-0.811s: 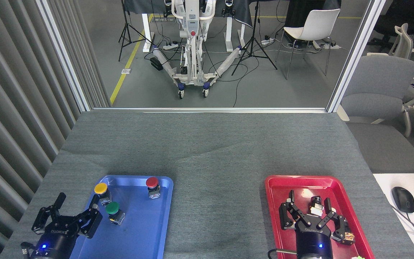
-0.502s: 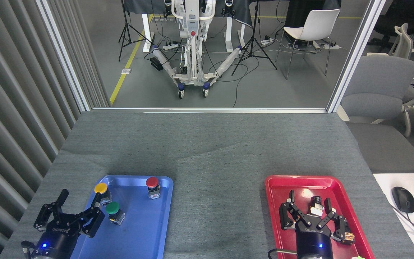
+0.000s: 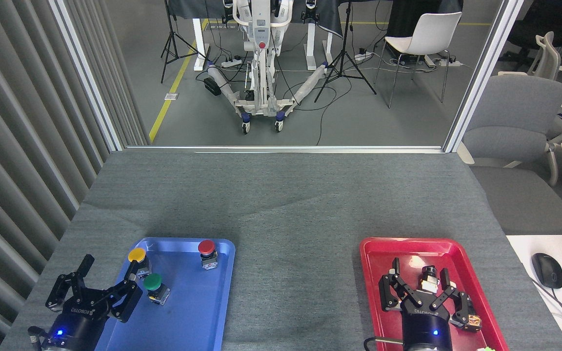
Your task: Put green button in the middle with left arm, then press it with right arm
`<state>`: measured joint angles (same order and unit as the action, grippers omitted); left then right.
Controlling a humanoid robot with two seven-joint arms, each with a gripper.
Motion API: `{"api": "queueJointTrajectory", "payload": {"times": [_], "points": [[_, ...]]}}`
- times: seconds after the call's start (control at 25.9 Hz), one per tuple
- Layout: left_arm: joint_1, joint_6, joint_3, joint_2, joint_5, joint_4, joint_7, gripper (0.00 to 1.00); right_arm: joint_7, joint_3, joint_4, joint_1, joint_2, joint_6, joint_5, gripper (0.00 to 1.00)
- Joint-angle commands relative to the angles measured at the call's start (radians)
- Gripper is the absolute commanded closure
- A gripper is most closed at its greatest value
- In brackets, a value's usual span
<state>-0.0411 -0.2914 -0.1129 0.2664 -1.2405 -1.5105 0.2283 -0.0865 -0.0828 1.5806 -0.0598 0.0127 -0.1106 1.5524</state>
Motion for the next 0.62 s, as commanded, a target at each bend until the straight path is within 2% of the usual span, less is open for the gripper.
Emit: {"api": "queueJointTrajectory", "payload": {"times": [0.0,0.58], "points": [[0.001,-0.002,0.001,0.002,-0.001,0.001,-0.007,0.01,0.001,0.0,-0.001,0.0,0.001,0.0,0.0,0.0],[0.003,-0.003,0.002,0.005,-0.013,0.01,-0.009,0.01,0.001,0.0,-0.001,0.0,0.001,0.0,0.0,0.0]]}}
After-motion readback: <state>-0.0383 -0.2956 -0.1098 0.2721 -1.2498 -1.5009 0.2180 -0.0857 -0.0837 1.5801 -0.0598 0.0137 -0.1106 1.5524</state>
